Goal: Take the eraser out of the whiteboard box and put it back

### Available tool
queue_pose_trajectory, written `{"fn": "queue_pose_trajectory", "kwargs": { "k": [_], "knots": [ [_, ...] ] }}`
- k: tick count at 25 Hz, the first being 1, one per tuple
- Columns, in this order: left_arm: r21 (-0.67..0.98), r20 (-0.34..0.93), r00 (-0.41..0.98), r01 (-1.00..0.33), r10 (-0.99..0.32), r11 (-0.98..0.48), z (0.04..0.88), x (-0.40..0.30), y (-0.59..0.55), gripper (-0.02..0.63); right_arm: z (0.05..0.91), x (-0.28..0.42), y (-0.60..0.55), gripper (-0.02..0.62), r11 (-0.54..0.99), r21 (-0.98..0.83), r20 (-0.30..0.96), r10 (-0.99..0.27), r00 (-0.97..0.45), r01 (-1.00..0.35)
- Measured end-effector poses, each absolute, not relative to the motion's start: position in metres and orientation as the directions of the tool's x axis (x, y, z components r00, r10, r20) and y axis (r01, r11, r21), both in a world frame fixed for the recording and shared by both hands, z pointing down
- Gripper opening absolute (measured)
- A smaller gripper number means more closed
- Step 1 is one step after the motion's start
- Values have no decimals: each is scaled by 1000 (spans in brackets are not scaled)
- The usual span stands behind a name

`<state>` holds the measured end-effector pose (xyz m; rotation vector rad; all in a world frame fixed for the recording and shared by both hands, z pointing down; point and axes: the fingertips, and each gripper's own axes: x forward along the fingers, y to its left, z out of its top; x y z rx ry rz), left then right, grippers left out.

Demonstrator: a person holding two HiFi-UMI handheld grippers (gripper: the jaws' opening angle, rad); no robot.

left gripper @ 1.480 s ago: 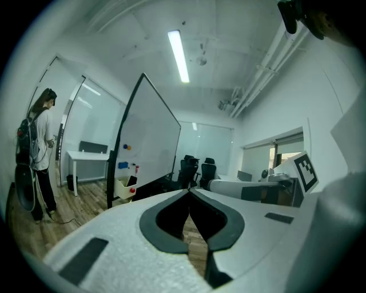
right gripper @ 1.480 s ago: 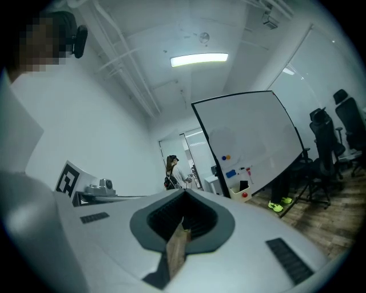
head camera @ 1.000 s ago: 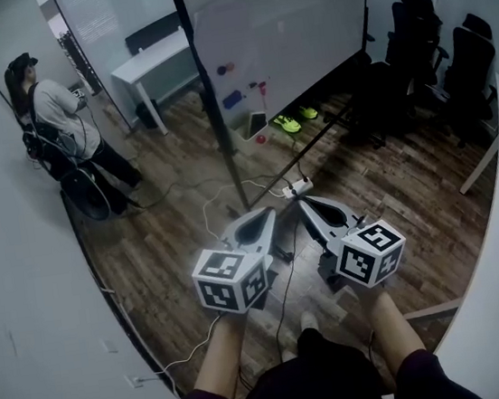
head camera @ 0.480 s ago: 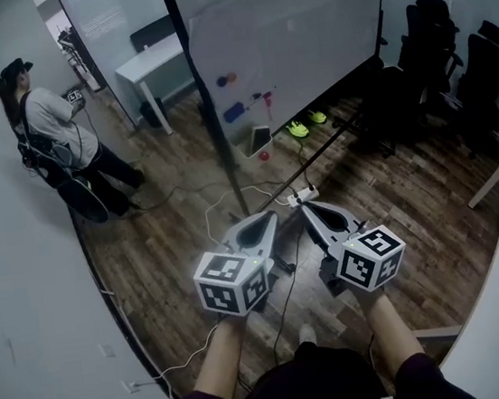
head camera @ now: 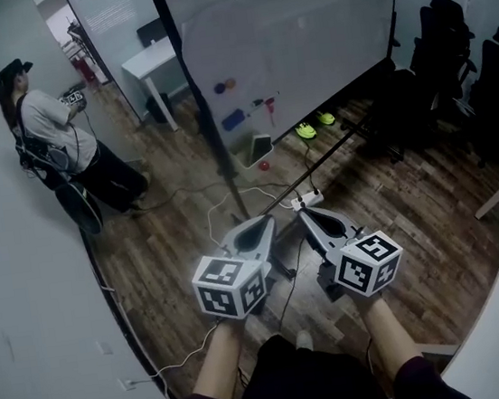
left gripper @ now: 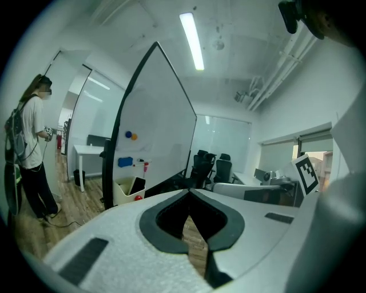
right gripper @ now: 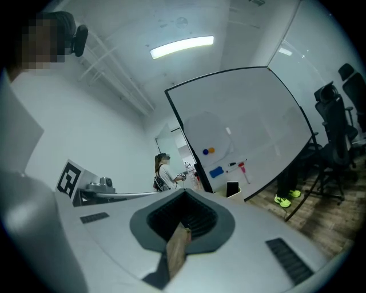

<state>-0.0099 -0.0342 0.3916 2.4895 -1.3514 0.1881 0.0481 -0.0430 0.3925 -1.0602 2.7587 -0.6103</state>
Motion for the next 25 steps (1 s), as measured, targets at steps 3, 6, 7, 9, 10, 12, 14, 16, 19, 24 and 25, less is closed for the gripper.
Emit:
{"fn": "queue_pose_trajectory", "kwargs": {
  "k": [3, 6, 7, 9, 10, 12, 14, 16, 19, 24, 25],
  "knots": [
    [204, 270, 543, -840, -795, -503, 397, -11, -47, 5, 400, 48, -56, 5, 667, -428, 38, -661, -749, -610],
    [205, 277, 545, -838, -792, -505, 402, -13, -62, 5, 405, 46, -70, 5, 662, -433, 42, -663, -748, -611],
    [205, 279, 546, -837, -790, -507, 403, -14, -67, 5, 406, 45, -75, 5, 661, -433, 44, -664, -747, -613],
    [209, 283, 549, -835, -786, -509, 406, -17, -77, 5, 408, 43, -85, 5, 658, -435, 49, -665, -745, -615],
    [210, 285, 550, -835, -785, -509, 407, -18, -82, 5, 409, 41, -89, 5, 657, -436, 51, -665, -745, -615],
    [212, 286, 554, -832, -782, -512, 407, -20, -93, 5, 409, 38, -99, 5, 656, -434, 55, -666, -744, -618],
    [213, 282, 558, -830, -780, -516, 406, -24, -104, 5, 408, 35, -110, 5, 652, -432, 55, -670, -741, -622],
    [214, 282, 563, -826, -777, -521, 408, -29, -116, 5, 409, 30, -122, 5, 647, -434, 56, -675, -735, -627],
    [224, 286, 571, -821, -770, -525, 413, -38, -136, 5, 411, 20, -141, 5, 641, -432, 61, -681, -730, -634],
    [240, 284, 586, -809, -759, -536, 416, -50, -169, 5, 412, 6, -172, 5, 628, -431, 69, -694, -717, -649],
    [243, 283, 590, -806, -756, -539, 416, -51, -176, 5, 413, 4, -179, 5, 623, -432, 71, -698, -713, -653]
  ]
}}
